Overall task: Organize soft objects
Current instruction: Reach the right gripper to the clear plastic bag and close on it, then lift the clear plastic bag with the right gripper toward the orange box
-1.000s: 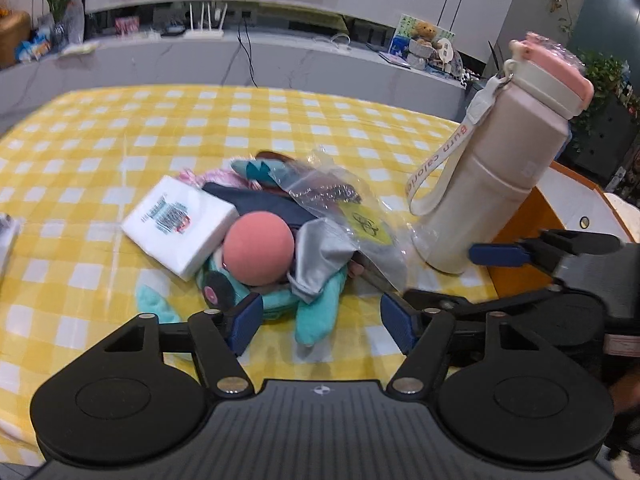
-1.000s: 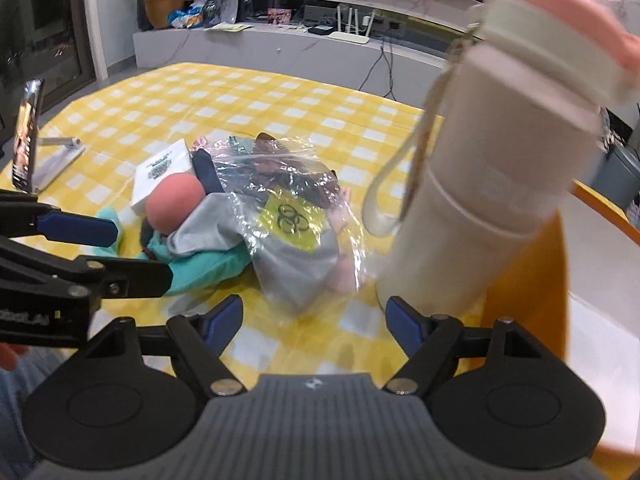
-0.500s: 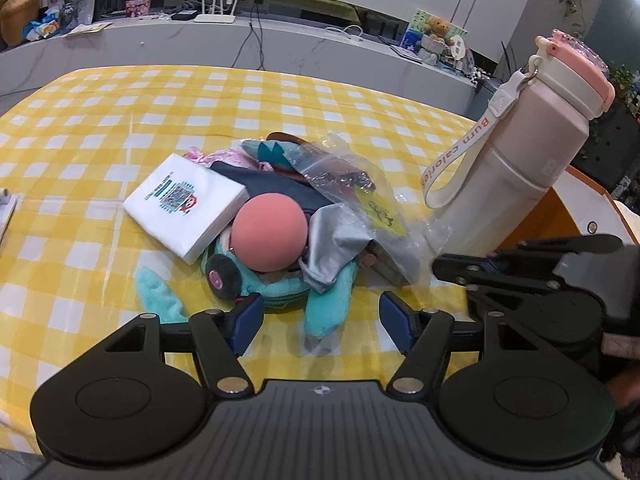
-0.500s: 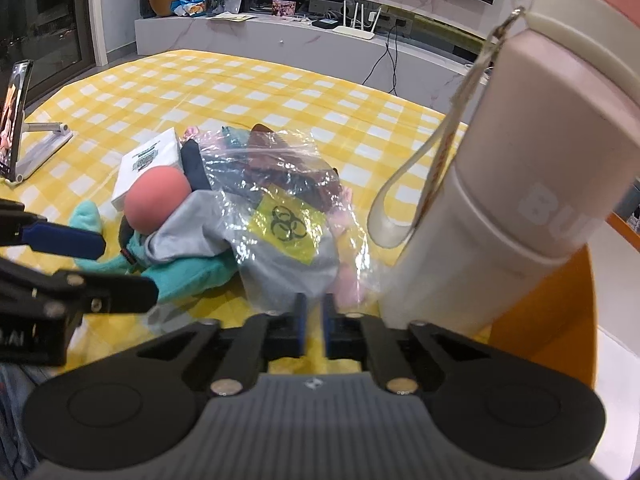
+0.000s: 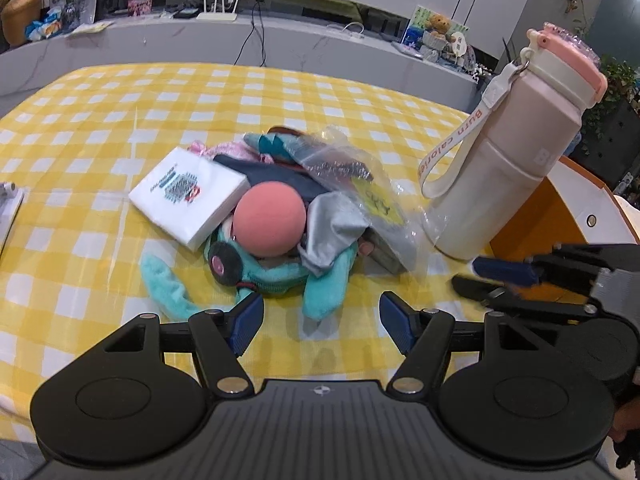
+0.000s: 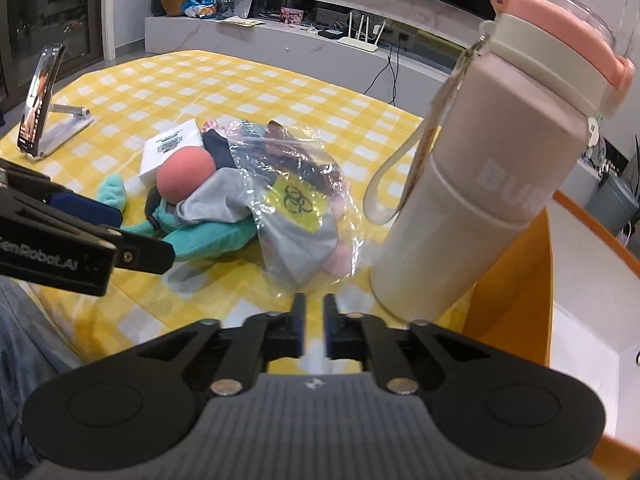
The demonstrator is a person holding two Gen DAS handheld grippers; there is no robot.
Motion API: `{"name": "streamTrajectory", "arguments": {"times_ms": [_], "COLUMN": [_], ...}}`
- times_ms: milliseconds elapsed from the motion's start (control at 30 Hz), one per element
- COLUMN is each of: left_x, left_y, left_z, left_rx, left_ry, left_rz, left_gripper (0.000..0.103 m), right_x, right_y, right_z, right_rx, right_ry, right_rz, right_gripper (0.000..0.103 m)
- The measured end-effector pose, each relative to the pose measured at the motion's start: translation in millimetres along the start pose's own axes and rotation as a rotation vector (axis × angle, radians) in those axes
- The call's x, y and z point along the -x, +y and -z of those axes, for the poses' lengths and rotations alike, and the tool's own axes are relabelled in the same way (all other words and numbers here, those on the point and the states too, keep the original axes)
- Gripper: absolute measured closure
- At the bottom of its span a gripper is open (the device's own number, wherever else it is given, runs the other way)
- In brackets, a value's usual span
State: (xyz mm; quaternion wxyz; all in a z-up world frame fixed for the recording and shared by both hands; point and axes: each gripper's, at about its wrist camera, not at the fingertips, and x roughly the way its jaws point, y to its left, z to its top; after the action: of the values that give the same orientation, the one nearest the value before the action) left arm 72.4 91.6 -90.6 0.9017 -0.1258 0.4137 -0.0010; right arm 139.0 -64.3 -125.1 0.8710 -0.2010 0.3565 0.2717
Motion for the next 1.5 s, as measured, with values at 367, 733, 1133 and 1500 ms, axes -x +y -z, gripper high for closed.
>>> {"name": "streamTrajectory", "arguments": {"times_ms": [367, 733, 1133, 1500], "left_x": [-11.9, -36.2, -3.7, -5.6], "left_y": [6.9, 0.5, -14.8, -23.9], "left_z": [-15.5, -24.7, -15.6, -6.4], "left_rx": [-0.002, -0.025, -0.057, -0.079], "left_ry": [-0.021, -0.016, -0.041, -0.024], "left_rz": [0.009, -0.001, 0.023, -0.052], "left_gripper": [0.027, 0.052, 0.103, 0.061], "right_x": [-40.7, -50.5, -7.5, 18.8], "right_y": [10.4, 5.7, -1.7, -22.2], "right_z": [-22.1, -18.5, 6.5, 30.6], "right_rx": [0.047, -0.008, -0.088, -0.213], "right_ry": [0.004, 0.034, 0.043, 0.049], "right_rz": [-0.066, -0.035, -0.009, 0.020], "right_gripper": [0.034, 0.096, 0.103, 0.103]}}
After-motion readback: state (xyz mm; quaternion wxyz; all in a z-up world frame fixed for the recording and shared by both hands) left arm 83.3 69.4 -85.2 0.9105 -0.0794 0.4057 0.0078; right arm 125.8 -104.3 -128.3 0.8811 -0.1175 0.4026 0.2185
